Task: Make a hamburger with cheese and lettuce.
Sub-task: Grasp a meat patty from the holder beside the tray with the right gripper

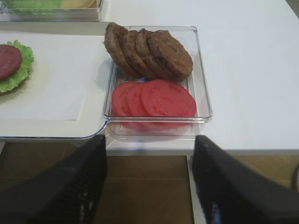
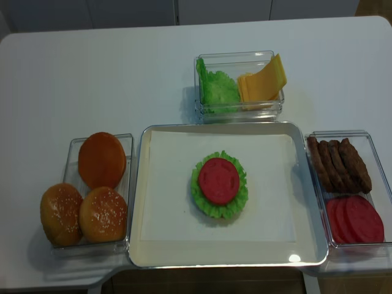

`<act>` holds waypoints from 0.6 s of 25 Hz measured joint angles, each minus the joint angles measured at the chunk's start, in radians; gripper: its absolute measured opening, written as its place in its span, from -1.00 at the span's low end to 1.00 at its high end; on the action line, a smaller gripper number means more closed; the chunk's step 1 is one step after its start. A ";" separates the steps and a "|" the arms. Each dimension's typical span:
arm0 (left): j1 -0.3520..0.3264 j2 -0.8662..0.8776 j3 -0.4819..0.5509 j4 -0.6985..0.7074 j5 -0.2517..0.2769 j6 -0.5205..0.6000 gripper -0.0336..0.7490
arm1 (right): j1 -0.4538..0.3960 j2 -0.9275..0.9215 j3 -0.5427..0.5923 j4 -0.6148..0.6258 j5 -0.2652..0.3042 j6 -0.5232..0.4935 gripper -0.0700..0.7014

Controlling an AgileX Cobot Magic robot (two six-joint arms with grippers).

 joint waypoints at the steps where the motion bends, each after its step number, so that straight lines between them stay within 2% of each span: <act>1: 0.000 0.000 0.000 0.000 0.000 0.000 0.03 | 0.000 0.000 0.000 0.000 0.000 0.000 0.32; 15: 0.000 0.000 0.000 0.000 0.000 0.000 0.03 | -0.001 0.000 0.000 0.000 0.000 -0.002 0.32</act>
